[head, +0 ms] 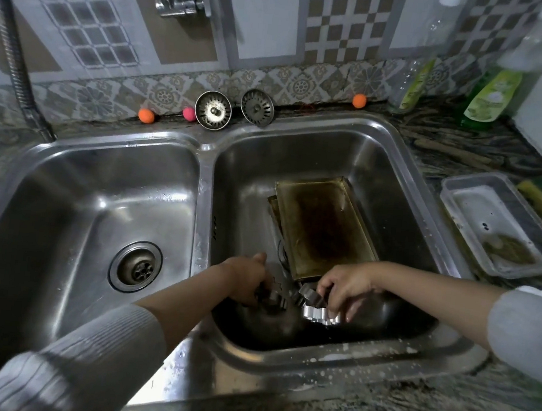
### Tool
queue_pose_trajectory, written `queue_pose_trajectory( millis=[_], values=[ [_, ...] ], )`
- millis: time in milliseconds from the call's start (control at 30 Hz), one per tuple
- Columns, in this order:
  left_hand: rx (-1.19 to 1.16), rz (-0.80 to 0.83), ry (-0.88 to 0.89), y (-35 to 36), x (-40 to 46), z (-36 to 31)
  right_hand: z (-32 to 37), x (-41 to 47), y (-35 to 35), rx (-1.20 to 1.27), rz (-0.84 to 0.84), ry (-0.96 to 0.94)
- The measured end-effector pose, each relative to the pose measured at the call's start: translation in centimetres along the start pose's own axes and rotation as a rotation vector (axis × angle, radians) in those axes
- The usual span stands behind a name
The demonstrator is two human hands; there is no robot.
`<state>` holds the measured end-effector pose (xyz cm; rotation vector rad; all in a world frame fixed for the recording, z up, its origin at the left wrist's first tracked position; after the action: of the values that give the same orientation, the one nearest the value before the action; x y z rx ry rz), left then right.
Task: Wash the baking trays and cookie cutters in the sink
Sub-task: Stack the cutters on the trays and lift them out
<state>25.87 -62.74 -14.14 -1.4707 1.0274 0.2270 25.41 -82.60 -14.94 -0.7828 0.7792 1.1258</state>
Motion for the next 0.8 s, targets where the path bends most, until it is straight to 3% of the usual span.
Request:
queue_pose_trajectory(
  millis=[133, 467, 700, 800],
  values=[
    [-0.029, -0.041, 0.005, -1.0, -0.5, 0.0, 0.3, -0.2, -0.4, 0.053, 0.038, 0.01],
    [-0.044, -0.092, 0.002, -2.7, -1.0, 0.4, 0.7, 2.4, 1.0, -0.181, -0.071, 0.004],
    [-0.1, -0.141, -0.024, -3.2, -1.4, 1.5, 0.6, 3.1, 0.3, 0.026, 0.023, 0.07],
    [-0.125, -0.147, -0.024, -3.3, -1.3, 1.7, 0.5, 3.2, 0.3, -0.002, 0.016, 0.083]
  ],
)
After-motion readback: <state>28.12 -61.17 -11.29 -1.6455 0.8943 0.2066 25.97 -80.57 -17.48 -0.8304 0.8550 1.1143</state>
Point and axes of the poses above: each hand's wrist, its own x-axis towards the middle knuckle, its own y-axis out of the palm, z = x × y, the point moved 4 cm from there along x, towards the middle knuckle, and after that the axes turned 10 degrees about -x, right-handed, at the moved point
